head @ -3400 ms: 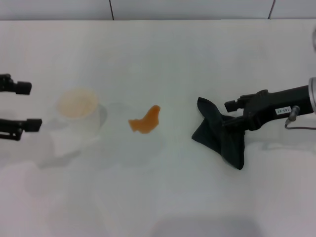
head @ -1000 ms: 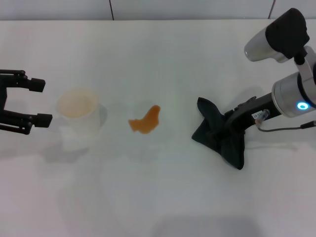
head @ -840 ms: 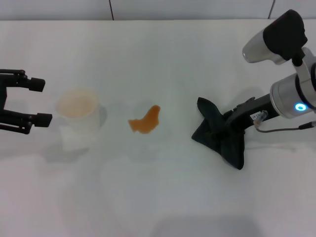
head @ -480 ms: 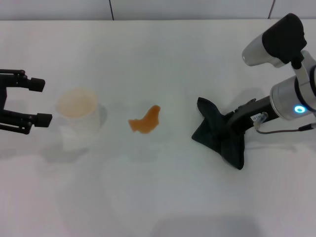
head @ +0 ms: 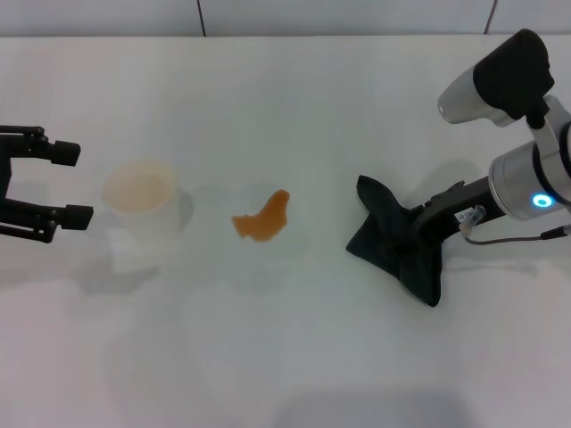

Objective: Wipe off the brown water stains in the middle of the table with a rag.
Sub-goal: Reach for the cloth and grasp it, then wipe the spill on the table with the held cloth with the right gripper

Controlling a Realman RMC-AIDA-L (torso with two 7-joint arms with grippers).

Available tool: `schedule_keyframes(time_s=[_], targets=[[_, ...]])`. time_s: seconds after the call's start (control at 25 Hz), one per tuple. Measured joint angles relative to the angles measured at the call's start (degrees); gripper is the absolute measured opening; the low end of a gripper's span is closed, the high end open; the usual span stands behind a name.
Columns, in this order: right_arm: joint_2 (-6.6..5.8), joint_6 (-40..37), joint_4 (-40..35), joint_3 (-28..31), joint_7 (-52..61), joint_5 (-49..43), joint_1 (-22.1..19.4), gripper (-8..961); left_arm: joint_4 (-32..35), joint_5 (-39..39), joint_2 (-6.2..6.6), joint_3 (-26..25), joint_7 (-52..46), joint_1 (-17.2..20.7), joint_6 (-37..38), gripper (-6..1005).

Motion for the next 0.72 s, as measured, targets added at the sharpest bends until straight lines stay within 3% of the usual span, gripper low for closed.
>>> schedule_keyframes(time_s=[0.56,0.72], targets=[[-0.01,-0.01,-0.04,-0.60,0.07,-0.07,0.00,736,0.00,-0.06,0.05,0.00,0.00,-0.04,0.00,861],[-0.01,-0.01,-0.22,-0.63,0.10,-0.02,0.00,606,0.00,-0.07,0.05,0.00,0.00,-0.04,0.00,861]])
